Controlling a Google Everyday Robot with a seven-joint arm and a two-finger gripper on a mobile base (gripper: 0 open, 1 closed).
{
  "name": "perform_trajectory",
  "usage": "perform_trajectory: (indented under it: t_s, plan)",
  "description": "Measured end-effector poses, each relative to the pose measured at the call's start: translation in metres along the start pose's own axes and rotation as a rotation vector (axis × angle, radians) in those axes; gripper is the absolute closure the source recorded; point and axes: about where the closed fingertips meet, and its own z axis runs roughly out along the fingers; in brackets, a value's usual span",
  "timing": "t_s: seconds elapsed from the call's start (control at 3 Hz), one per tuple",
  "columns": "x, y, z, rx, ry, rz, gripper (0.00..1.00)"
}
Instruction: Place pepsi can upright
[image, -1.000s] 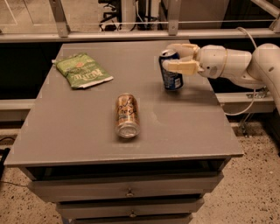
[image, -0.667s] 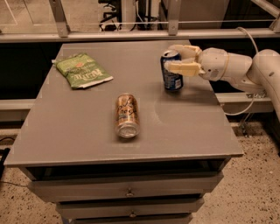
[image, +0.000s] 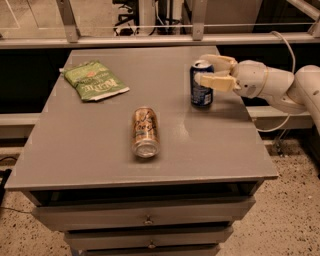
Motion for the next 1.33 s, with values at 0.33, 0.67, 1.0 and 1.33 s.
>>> perform_trajectory:
  t_s: [0.33,0.67,1.0,1.33]
  plan:
    - [0.0039,0.002,-0.0089,0.006,-0.001,0.004,0.87]
    - [0.0078,0.0044,-0.0153,0.008,0.001,0.008,0.65]
    - [0.0081,0.0053,-0.0163,0.006,0.005,0.008,0.33]
    - [0.0081,0.0053,-0.0163,0.006,0.005,0.008,0.11]
